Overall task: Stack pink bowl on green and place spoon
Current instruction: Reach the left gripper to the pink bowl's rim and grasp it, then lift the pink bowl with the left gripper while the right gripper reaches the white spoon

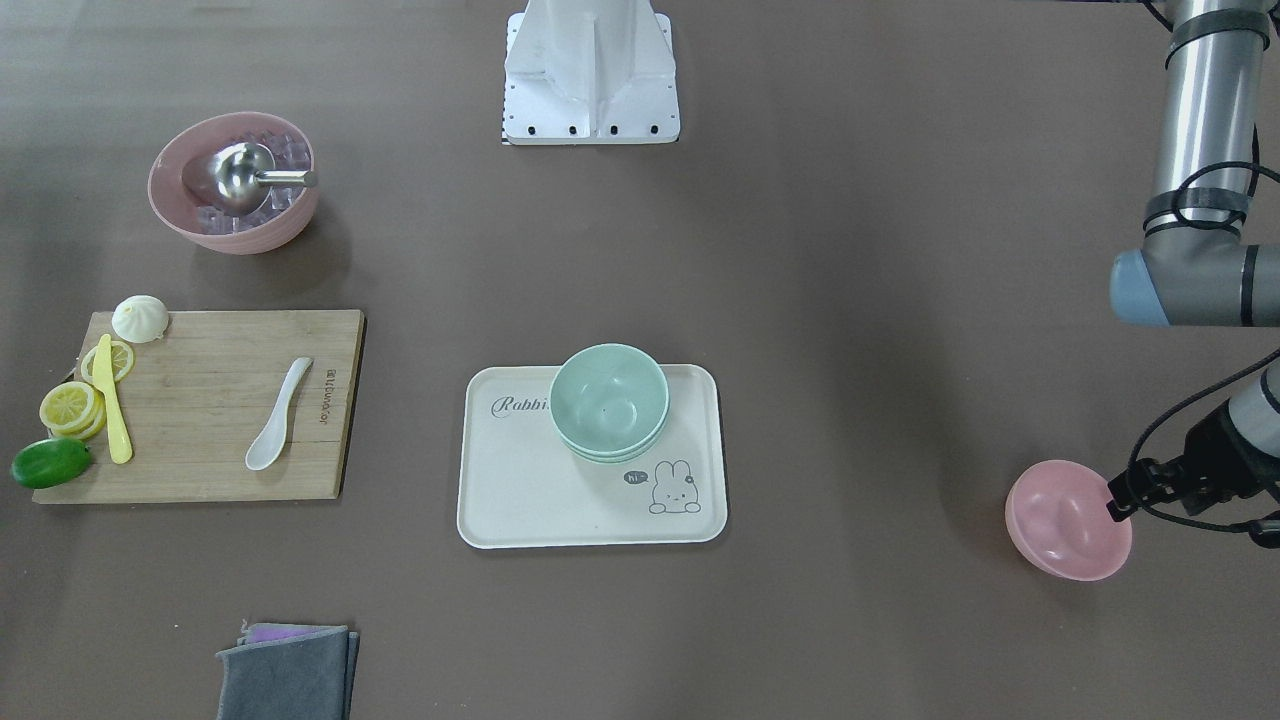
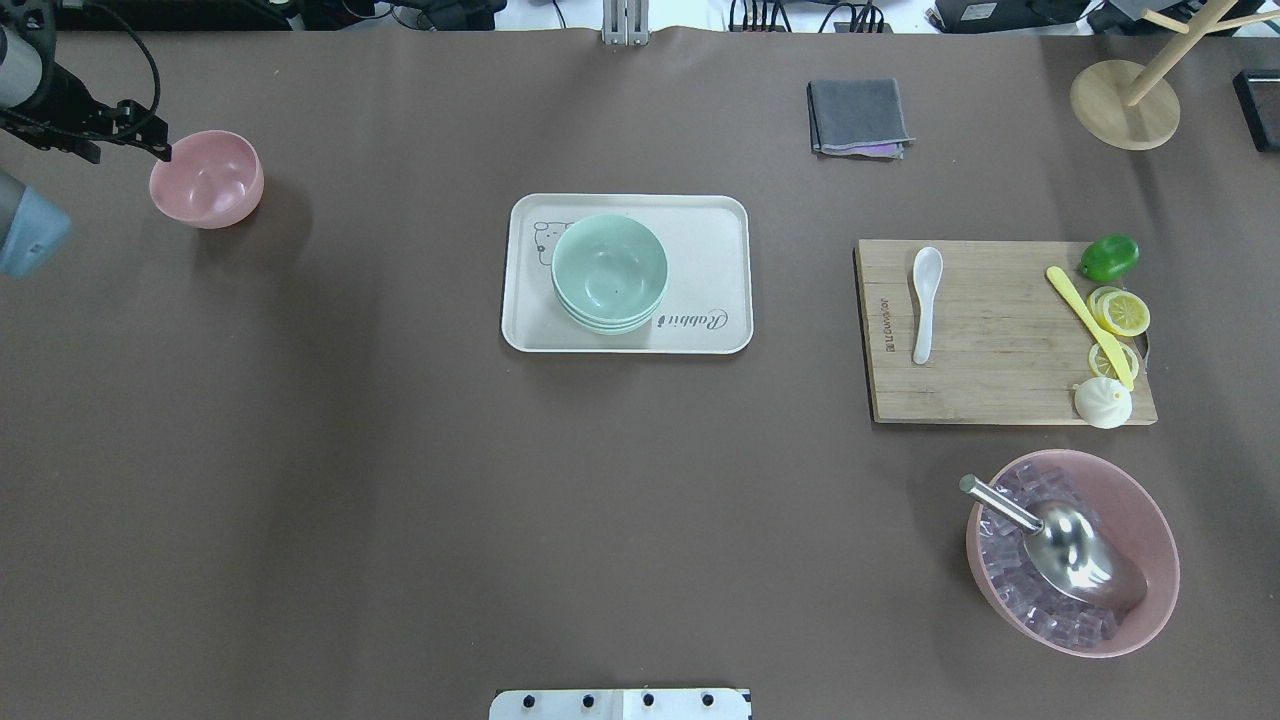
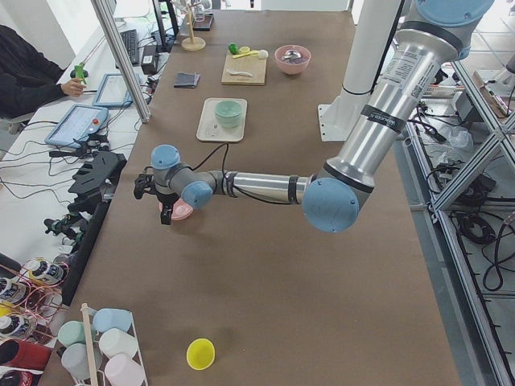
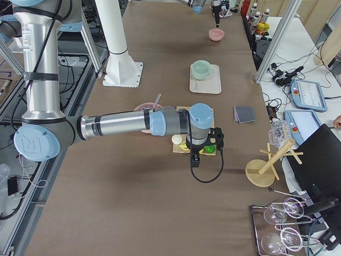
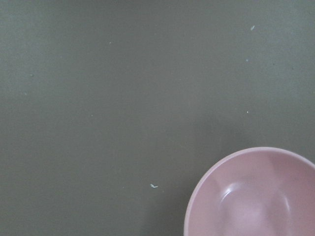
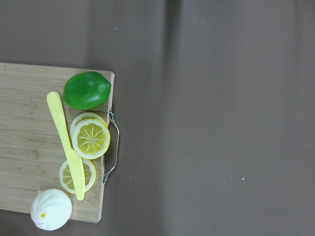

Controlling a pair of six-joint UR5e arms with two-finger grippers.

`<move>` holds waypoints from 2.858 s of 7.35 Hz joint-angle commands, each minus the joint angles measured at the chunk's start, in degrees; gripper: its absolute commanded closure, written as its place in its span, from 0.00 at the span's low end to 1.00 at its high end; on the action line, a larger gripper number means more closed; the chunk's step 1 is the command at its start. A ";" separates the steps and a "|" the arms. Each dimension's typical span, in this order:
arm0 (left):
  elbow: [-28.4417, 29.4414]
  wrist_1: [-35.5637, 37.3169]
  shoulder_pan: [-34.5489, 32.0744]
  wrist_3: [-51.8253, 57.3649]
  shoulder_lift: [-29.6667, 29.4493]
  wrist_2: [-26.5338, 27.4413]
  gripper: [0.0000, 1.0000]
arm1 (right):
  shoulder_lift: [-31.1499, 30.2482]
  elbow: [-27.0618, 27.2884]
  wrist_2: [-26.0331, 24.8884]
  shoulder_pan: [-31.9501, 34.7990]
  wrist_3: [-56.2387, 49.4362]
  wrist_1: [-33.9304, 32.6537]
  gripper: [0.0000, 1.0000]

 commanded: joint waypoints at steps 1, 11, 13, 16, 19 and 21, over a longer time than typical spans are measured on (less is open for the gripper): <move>1.44 -0.33 1.36 -0.68 -0.22 0.60 0.09 | 0.05 -0.01 1.98 -0.01 0.03 0.01 0.00; 0.22 -1.48 -1.50 -0.77 0.48 -6.11 1.00 | 1.88 -0.36 6.18 -0.01 1.52 0.01 0.00; -1.53 1.32 -5.57 -0.77 0.13 -12.92 1.00 | 5.39 -0.01 8.92 -0.44 7.82 0.01 0.00; -4.25 2.13 -5.49 -5.40 -0.05 -13.02 1.00 | 15.74 -0.18 4.23 -13.15 27.91 0.18 0.00; -5.32 2.13 -5.49 -7.09 -0.05 -13.11 1.00 | 23.07 -0.97 -8.19 -25.20 45.72 3.24 0.00; -6.19 1.70 -5.22 -12.25 -0.92 -13.02 1.00 | 22.38 -4.56 -12.31 -30.39 50.98 10.87 0.00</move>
